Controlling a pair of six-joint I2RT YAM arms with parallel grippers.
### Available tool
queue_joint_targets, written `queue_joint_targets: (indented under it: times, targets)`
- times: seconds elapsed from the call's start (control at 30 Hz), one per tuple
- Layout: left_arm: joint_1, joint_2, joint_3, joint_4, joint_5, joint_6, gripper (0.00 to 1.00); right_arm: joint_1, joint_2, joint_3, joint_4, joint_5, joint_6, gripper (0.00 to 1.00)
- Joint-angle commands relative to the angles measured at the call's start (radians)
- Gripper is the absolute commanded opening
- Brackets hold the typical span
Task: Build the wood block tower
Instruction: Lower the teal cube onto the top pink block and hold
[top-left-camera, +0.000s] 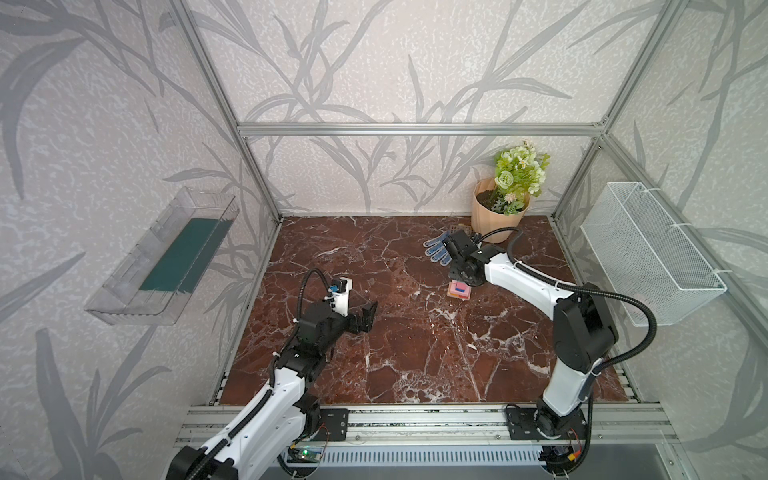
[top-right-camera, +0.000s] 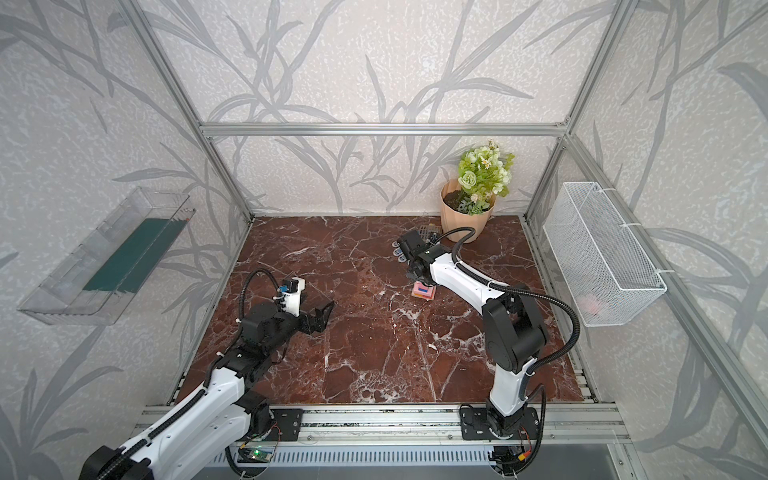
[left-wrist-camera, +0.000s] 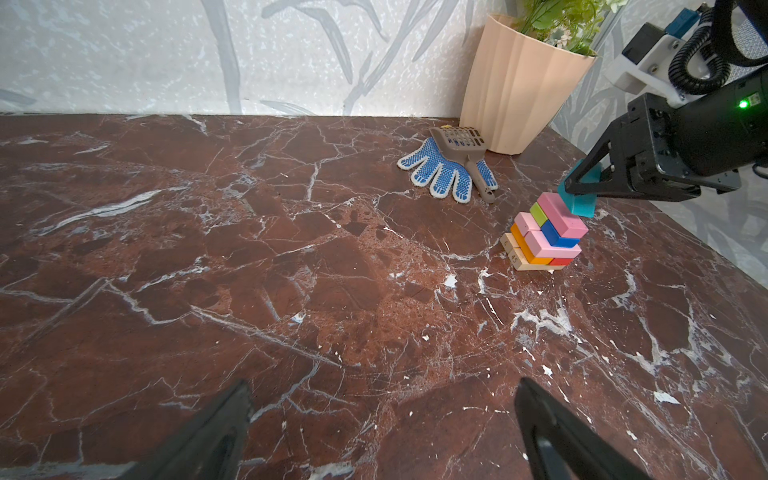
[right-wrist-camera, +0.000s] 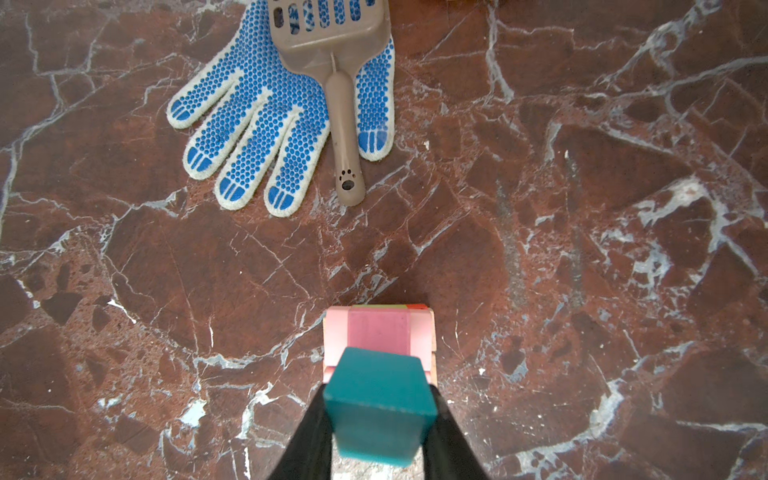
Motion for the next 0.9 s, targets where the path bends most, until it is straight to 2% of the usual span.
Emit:
queue_joint_targets:
  times: [0.0,0.5,0.87]
  targets:
    - [0.003,-0.003,0.000,0.026,0.006,0.020,0.99,-0.011,0.019,-0.002,0.005,0.001,-0.011,0.00]
    - [0.003,-0.006,0.000,0.026,0.006,0.021,0.99,-0.017,0.030,-0.009,0.030,-0.045,-0.025,0.00]
    - [0.003,-0.006,0.000,0.027,0.006,0.021,0.99,-0.019,0.006,-0.034,0.029,-0.032,-0.031,0.00]
